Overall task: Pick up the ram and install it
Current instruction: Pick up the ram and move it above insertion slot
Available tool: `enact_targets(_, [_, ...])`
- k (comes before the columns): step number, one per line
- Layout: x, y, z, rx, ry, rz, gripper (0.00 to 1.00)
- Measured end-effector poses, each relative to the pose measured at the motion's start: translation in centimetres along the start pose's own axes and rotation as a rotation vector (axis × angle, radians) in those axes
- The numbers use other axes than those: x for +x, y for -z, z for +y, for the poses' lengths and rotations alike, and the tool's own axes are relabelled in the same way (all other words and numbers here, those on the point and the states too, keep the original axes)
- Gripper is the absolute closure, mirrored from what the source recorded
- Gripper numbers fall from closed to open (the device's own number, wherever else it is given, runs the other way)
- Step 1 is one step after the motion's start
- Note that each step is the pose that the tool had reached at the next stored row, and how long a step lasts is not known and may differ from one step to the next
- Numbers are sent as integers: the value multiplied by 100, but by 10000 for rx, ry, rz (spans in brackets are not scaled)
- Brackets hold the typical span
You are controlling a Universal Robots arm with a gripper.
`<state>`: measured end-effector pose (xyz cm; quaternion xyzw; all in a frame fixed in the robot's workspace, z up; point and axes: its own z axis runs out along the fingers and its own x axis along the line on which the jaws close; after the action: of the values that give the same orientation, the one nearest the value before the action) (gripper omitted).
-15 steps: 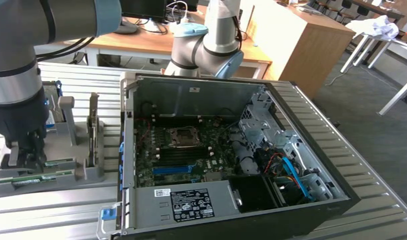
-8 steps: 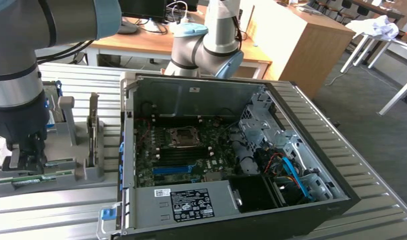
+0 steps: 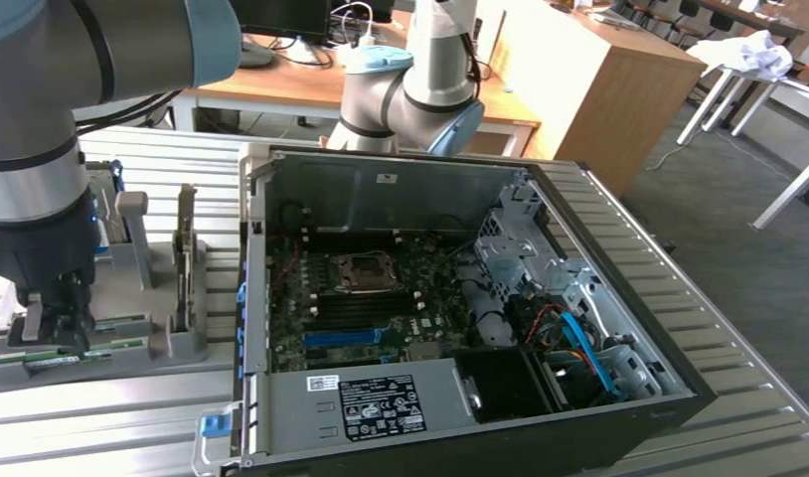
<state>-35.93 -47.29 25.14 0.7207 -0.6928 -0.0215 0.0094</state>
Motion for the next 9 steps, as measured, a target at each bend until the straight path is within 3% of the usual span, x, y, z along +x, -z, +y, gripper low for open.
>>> enact_targets(3, [0,-25,-1,0,-1,12,70])
enact_targets(9, [-15,-67,-4,-2,-3,96,70])
